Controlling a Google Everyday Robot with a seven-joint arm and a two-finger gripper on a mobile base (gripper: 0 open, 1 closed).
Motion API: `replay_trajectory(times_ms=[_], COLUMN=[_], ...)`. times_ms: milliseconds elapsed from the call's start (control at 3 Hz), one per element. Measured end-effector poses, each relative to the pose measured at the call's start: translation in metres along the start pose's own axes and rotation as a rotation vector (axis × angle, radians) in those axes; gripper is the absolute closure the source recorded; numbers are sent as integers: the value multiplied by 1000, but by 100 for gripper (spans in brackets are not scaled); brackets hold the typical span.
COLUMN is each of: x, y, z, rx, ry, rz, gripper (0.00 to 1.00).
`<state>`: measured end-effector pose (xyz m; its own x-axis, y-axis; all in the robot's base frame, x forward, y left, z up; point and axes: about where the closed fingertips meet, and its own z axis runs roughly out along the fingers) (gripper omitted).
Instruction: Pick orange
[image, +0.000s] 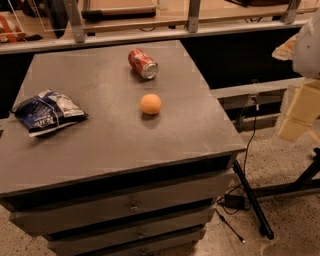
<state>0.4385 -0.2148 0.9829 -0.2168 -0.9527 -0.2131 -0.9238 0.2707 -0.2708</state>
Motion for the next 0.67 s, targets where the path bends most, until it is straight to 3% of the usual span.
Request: replay_trajectory(times_ms=[333,667], x=[0,-7], y=[0,-7], z=[0,-3], rx=[0,19], ry=[0,-46], rz=[0,22], gripper=[0,0])
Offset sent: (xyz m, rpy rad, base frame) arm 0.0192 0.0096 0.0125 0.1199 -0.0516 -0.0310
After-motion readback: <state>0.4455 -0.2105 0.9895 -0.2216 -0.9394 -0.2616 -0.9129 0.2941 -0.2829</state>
